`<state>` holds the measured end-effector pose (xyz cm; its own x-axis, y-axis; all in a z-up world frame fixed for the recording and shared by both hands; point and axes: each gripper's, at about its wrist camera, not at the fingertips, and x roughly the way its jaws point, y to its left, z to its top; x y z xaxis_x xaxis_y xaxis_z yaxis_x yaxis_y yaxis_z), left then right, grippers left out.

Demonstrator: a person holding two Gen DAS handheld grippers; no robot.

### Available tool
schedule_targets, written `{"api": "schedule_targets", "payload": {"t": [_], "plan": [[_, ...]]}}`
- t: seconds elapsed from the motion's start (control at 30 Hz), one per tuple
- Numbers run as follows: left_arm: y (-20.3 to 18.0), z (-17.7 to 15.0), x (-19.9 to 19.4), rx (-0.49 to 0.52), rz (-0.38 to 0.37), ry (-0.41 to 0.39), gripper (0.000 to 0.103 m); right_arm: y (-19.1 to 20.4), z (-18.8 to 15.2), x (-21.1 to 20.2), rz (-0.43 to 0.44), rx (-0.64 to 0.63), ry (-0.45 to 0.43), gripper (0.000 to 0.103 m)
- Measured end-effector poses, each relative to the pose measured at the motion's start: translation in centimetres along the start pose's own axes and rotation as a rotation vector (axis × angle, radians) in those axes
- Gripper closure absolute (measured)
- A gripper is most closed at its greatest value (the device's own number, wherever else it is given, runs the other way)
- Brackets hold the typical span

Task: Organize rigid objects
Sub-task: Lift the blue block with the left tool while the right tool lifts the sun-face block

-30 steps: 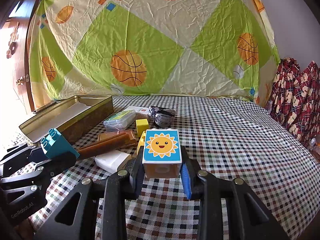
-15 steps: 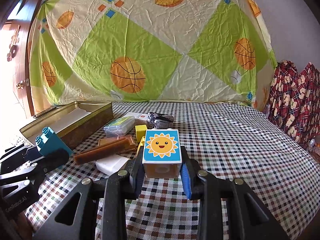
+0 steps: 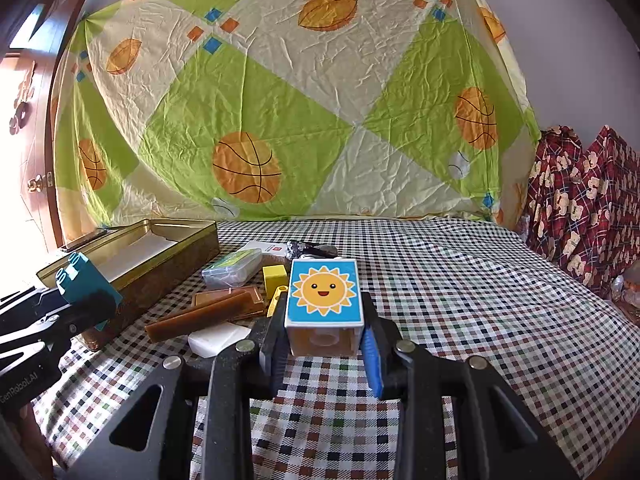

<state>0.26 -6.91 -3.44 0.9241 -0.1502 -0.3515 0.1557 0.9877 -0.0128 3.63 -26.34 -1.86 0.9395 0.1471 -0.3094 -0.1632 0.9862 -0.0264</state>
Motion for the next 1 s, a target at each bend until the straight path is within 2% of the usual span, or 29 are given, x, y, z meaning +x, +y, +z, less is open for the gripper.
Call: {"api": "schedule_targets", "payload": {"t": [0.23,1.0], "plan": [[1.3,0.3,-0.3,-0.027,0.022,-0.005,0.073,0.5,0.1,0.1,-0.023,0.008,0.008,0.069],[6.6,1.2,-0.6,-0.094,0.124,-0.032,0.073,5.8,0.5,1.4,0.089,-0.049,0.052,0.069]]}}
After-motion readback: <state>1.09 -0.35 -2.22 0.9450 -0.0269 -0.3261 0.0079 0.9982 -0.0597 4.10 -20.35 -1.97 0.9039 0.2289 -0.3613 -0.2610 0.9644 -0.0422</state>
